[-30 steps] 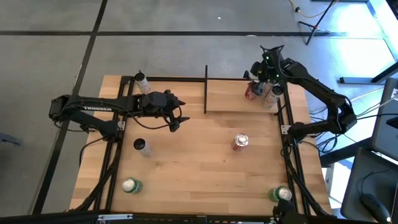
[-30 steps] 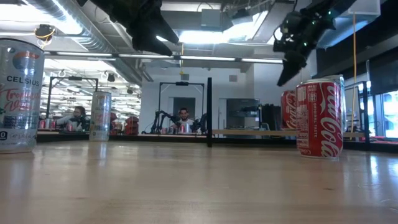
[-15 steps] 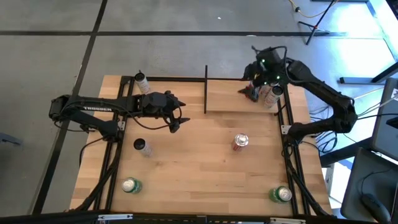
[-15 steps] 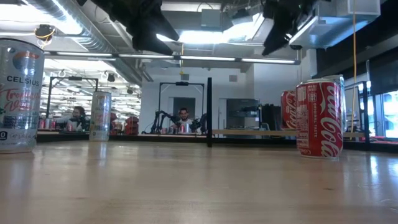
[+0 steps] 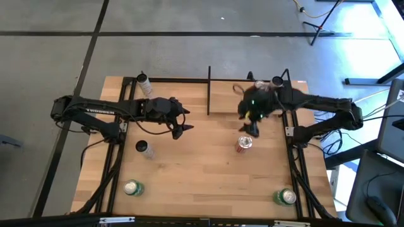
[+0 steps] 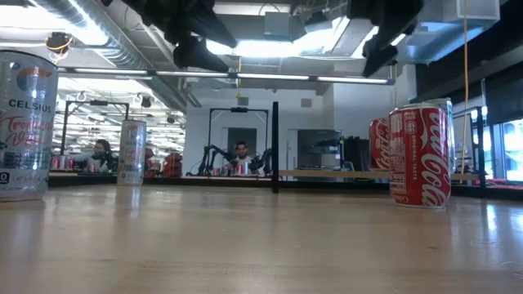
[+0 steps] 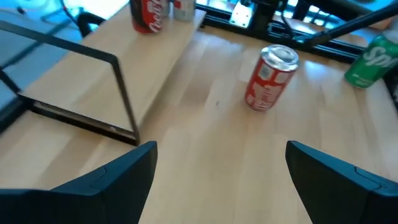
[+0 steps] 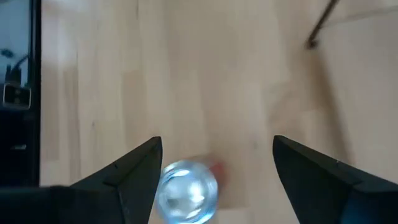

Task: Place canned beverage on shelf
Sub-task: Put the red soda can on the shelf aligned with the other red soda can

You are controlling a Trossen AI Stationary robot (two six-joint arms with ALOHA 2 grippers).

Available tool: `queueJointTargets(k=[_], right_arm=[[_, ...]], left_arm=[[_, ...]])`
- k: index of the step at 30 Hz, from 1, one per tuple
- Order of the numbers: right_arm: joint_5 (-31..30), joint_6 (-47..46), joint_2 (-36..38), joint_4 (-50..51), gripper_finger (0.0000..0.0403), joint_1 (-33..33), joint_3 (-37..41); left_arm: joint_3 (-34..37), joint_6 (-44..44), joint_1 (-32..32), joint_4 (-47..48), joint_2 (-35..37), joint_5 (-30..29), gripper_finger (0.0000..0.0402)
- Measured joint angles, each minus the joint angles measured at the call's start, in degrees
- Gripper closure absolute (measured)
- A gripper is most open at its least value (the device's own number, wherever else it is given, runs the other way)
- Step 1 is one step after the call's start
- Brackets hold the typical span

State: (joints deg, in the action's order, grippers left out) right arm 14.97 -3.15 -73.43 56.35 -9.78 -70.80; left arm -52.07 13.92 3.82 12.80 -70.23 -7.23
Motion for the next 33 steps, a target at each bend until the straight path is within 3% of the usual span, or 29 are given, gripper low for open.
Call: queueJointTargets(k=[10,17,25,33], right_arm=[[-9.5,-11.3,8.4,2.6,0.0114,13.1,0.6],[-18.0,-18.7,19.3,3.1,0.0114,22.5,0.6],[-19.0,-23.6,24.6,3.9,0.0114,29.0,0.6],[-20.4,-22.6,24.8,3.9,0.0114,31.7,0.6]], left_arm=[[-10.4,2.5,-2.8,-1.1,-12.4,0.7,0.0060],[-25.2,5.8,-4.9,-0.6,-26.3,1.6,0.0060],[-41.8,4.9,-6.9,-0.5,-41.3,-2.3,0.0060],[-51.1,5.0,-7.5,-5.8,-52.1,-3.7,0.0060]])
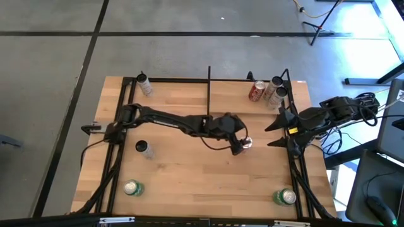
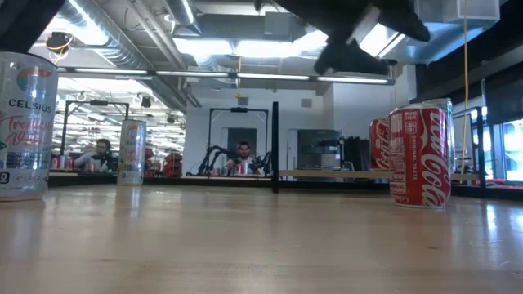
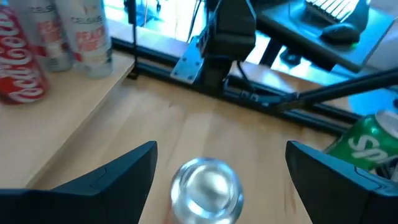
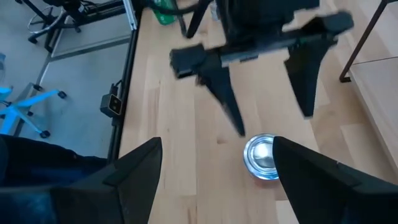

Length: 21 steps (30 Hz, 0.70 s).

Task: Place canned beverage on shelf
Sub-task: Put the red soda can on the shelf aligned with the other red soda can

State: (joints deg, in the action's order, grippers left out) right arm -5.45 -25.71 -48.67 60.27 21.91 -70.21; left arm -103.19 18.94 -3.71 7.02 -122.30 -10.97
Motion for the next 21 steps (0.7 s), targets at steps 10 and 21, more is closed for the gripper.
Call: queueJointTargets(k=[10,21], right_arm=[[-0.1,0.0,0.1,1.3,0.0114,-0.1,0.0],[-0.1,-0.9,0.0,1.8,0.0114,-0.1,0.0]], left_arm=[[-0.1,0.2,-0.2,-5.2,-6.6,0.4,0.0060],[0.0,-2.9,-0.3,-4.9,-8.0,-0.6,0.0060]])
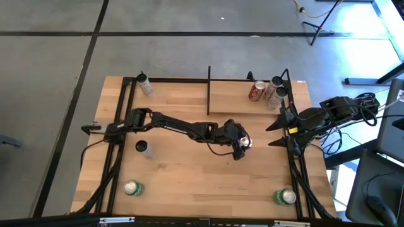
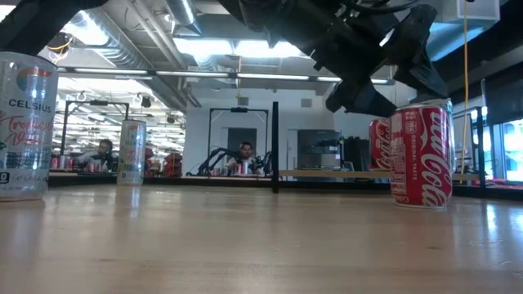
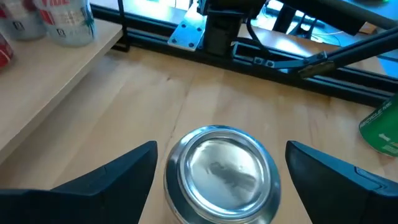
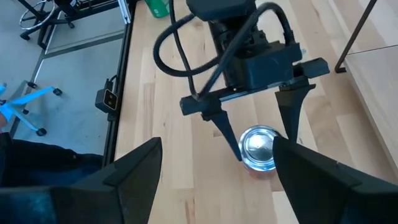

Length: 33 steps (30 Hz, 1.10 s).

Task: Place canned beverage on shelf
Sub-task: Put the red soda can on the shelf aligned with the other red soda can

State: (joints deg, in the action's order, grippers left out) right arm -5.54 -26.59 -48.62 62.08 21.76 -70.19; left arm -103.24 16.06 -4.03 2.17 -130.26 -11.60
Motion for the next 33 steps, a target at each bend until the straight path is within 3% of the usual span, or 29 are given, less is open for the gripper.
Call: queueJointTargets(k=[11,16,19,27,33], right_arm=[[0.0,0.2,0.0,-0.1,0.0114,0.0,1.2],[1.1,-0.1,0.0,-0.6,0.0114,0.0,1.7],[2.2,-0.2,0.0,-2.1,0.0114,0.0,1.7],[2.3,-0.2,0.0,-2.3,0.0114,0.0,1.7],[2.1,-0.1,0.0,-1.9,0.0114,0.0,1.7]], left_arm=[[0.0,0.3,0.0,0.3,1.0,-1.1,0.0060],[-1.0,1.4,0.0,1.1,2.1,4.7,0.0060],[-1.2,1.8,0.0,2.7,2.0,5.1,0.0060],[-1.4,2.2,0.8,6.2,1.9,3.5,0.0007],[-1.4,4.8,-0.4,2.8,1.9,3.4,0.0010]])
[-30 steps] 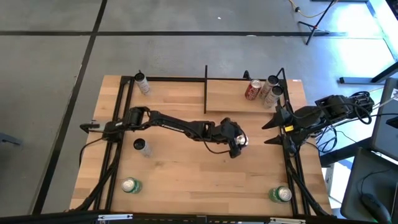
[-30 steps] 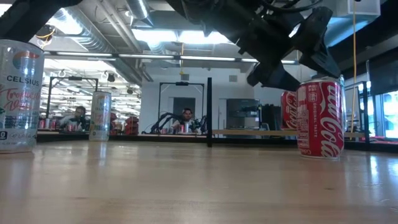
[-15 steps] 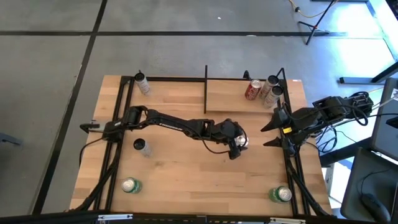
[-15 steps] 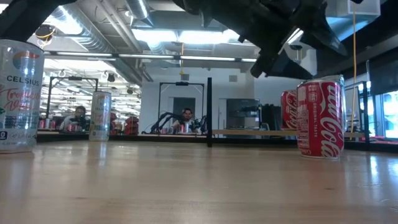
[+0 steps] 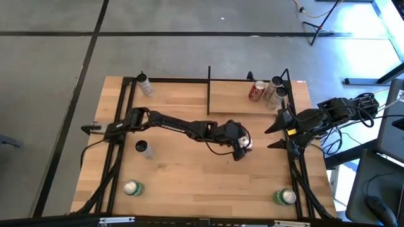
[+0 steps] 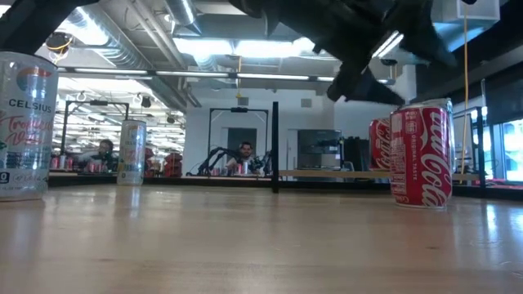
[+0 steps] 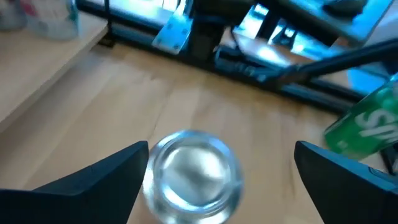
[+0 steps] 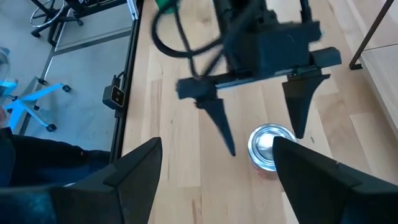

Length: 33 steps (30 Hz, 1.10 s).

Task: Place canned beverage on shelf
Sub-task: Put the red soda can on the shelf aligned with the other red soda can

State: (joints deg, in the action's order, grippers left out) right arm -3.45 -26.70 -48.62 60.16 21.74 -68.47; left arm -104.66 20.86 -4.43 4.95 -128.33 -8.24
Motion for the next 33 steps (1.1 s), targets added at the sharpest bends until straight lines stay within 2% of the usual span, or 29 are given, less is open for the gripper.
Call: queueJointTargets(k=[6,14,17,21,27,33], right_arm=[[-0.4,0.0,0.0,0.0,0.0114,0.0,0.0],[-0.5,0.0,0.0,-0.5,0.0114,0.0,0.0],[-0.6,0.0,0.0,-0.5,0.0114,0.0,0.0],[-0.6,0.0,0.0,-0.4,0.0114,0.0,0.0],[-1.5,0.0,-0.6,-1.5,0.0114,0.0,0.0],[-1.7,0.0,-0.8,-1.7,0.0114,0.0,0.0]], left_arm=[[0.1,-2.5,-1.2,0.7,-1.5,-5.8,0.0011],[0.1,-0.9,0.2,-0.1,-4.8,-4.3,0.0011],[0.0,-0.5,0.4,-1.2,-5.0,-5.9,0.0013],[0.0,0.5,0.5,-2.0,-5.1,-6.4,0.0044],[-0.2,3.4,0.8,-1.9,-5.1,-7.0,0.0131],[-0.4,4.3,-0.2,0.4,-2.1,-6.4,0.0131]])
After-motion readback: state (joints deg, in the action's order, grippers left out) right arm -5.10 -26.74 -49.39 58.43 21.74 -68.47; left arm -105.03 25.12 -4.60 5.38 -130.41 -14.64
